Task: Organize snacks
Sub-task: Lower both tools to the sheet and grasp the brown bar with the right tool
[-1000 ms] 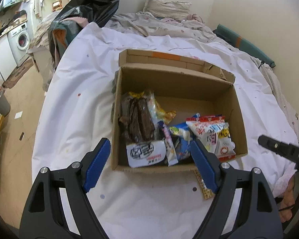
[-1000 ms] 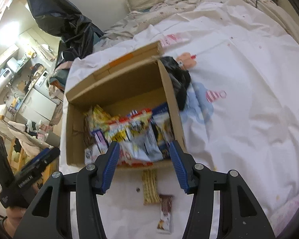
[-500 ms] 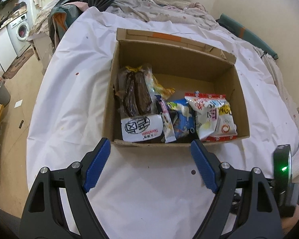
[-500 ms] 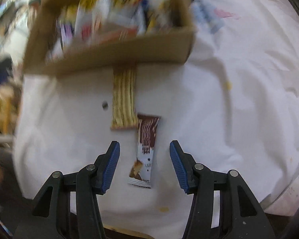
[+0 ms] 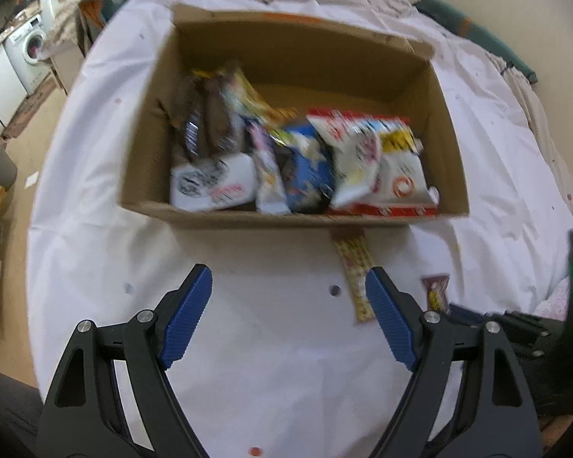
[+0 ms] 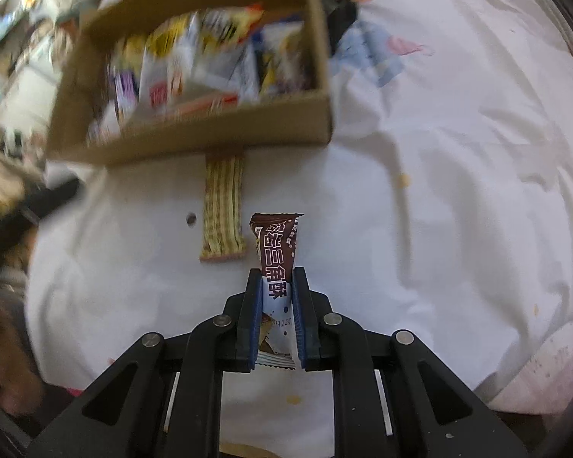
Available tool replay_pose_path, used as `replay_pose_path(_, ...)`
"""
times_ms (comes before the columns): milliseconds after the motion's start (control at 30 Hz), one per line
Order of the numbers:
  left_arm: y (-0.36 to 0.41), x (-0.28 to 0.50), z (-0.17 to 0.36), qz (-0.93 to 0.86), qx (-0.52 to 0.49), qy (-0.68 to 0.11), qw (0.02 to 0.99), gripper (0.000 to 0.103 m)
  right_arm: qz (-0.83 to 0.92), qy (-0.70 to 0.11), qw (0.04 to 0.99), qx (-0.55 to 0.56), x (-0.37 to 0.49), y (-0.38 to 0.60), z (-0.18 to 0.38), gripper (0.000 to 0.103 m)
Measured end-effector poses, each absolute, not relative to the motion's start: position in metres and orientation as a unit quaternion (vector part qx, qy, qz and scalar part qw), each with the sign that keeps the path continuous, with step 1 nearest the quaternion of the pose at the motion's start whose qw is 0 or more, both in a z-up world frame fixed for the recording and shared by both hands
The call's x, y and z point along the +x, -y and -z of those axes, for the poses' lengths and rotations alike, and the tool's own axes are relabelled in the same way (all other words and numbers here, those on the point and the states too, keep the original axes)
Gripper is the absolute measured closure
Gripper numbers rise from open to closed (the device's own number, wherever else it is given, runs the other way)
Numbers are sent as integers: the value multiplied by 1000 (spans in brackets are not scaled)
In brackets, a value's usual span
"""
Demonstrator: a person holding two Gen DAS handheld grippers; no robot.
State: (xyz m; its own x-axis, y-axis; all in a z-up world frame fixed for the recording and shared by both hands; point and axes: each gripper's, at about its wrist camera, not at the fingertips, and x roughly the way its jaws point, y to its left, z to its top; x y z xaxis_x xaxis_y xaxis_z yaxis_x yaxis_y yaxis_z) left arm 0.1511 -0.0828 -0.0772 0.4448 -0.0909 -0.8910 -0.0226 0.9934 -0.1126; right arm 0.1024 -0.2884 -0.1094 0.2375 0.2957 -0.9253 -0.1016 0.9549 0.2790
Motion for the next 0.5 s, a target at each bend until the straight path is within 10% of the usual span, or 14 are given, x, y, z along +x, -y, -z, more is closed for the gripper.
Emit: replay_pose_path(500,151,180,146,-6,-52,-603,796,38,-81,-567,798,187,116,334,93,87)
